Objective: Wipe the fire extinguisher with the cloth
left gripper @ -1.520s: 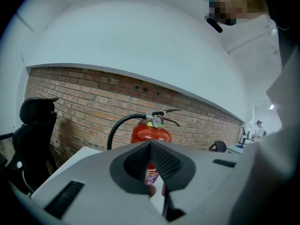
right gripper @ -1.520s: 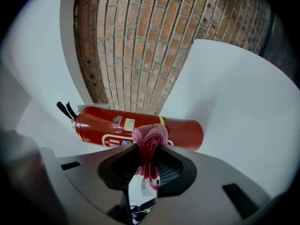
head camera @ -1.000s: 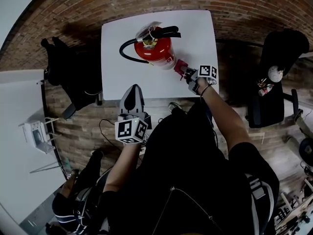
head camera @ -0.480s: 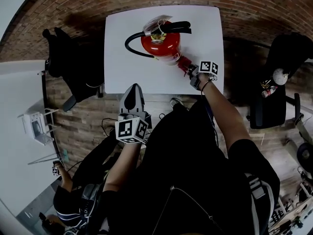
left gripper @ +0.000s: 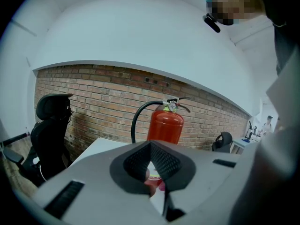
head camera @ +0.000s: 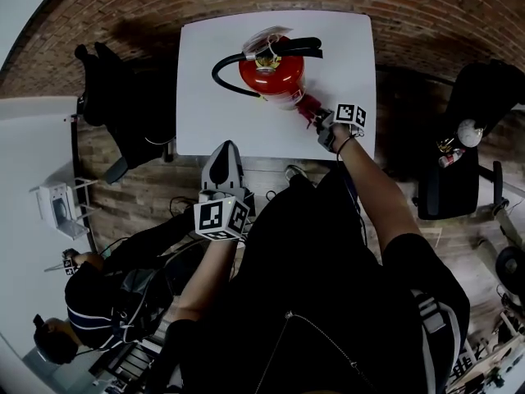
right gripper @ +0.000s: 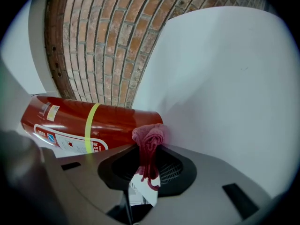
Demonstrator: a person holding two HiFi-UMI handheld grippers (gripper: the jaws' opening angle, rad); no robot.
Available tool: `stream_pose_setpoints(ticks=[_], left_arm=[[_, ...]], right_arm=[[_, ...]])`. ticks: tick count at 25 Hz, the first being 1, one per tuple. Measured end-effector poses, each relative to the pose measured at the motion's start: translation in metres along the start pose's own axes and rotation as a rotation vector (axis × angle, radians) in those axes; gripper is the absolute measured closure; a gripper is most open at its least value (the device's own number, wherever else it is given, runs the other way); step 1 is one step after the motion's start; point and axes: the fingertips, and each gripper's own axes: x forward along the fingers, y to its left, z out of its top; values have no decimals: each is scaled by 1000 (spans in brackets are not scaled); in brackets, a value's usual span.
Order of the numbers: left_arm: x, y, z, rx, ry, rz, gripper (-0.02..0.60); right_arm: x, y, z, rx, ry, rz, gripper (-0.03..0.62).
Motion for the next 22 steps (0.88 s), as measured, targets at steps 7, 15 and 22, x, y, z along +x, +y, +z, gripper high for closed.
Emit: stream_pose_setpoints(ticks=[7,15,22], left_arm=[[-2,-3,5,-6,-14,-1,572],[2,-10,10,-4,-27,-19,572],[5,-20,13,-2,-33,-42,571]], right_arm=[[-13,25,-2,-2,-10,61,493],[-30,61,0,-9,-46,142,491],[-43,85,1,-13,-71,184,491]])
